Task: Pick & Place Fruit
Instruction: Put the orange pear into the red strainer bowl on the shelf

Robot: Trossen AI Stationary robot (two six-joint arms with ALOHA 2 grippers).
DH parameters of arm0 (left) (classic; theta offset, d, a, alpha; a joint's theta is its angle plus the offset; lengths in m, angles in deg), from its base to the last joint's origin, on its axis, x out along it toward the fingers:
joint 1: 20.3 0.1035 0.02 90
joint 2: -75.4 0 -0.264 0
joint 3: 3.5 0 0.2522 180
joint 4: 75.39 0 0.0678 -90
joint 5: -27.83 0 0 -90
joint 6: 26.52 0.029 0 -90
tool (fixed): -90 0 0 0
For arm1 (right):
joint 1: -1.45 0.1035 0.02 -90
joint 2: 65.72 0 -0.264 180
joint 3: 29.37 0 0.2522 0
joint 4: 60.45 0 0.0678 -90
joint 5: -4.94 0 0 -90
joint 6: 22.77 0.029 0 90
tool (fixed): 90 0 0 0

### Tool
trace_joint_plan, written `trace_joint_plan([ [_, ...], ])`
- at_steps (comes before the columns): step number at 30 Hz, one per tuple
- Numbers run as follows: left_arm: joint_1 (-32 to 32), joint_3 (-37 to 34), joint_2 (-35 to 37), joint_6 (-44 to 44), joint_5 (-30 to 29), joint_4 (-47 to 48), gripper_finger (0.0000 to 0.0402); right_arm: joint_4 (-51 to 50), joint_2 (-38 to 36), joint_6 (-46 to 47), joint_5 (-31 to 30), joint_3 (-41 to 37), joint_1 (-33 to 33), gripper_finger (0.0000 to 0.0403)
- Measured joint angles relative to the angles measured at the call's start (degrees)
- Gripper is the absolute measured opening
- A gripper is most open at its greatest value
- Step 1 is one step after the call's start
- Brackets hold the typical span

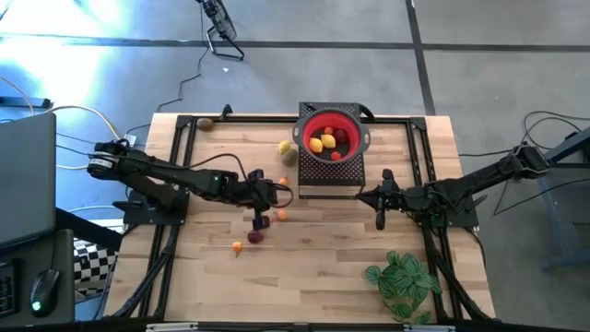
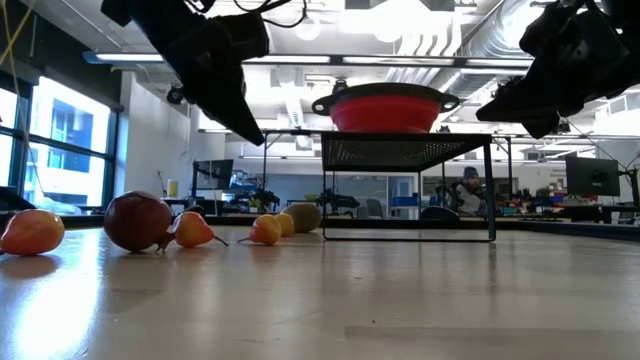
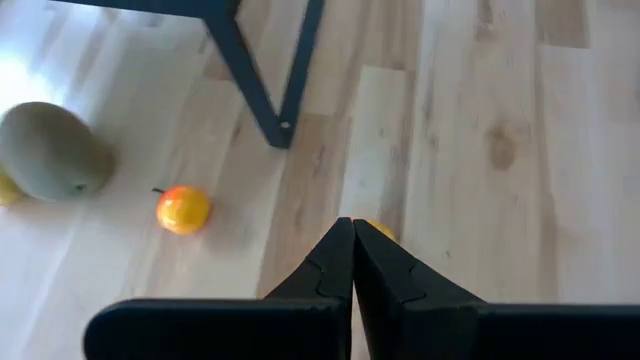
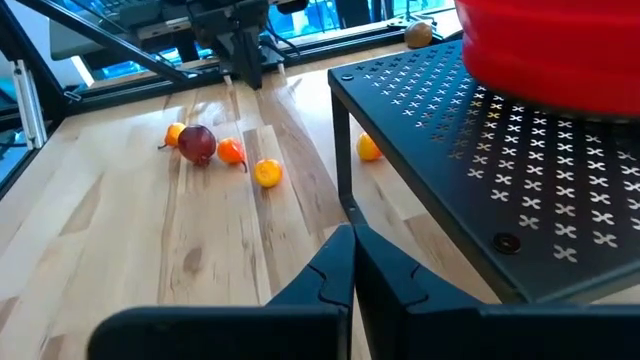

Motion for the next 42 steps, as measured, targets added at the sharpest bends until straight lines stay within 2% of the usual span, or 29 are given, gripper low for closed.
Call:
trace_joint_plan([
  [4, 0.02, 0.0, -0.02, -1.1, -0.55, -0.01, 0.0042, -0.11, 0.01, -0.01, 0.0, -0.01, 0.0, 0.0002],
  [14, 0.0, 0.0, -0.02, -4.75, -0.86, -0.03, 0.0206, -1.21, 0.0, -0.02, 0.0, -0.01, 0.0, 0.0002],
  [19, -0.02, 0.02, -0.02, -4.76, -0.79, -0.23, 0.0255, -1.34, 0.01, -0.02, 0.01, -0.01, 0.0, 0.0002],
  [24, -0.02, 0.09, -0.04, -4.61, 1.52, -0.49, 0.027, -1.35, 0.0, -0.02, 0.02, -0.01, 0.02, 0.0002],
  [42, -0.02, 0.09, -0.07, -7.13, 1.37, -0.26, 0.0271, -1.35, 0.0, -0.02, 0.02, -0.01, 0.0, 0.0002],
])
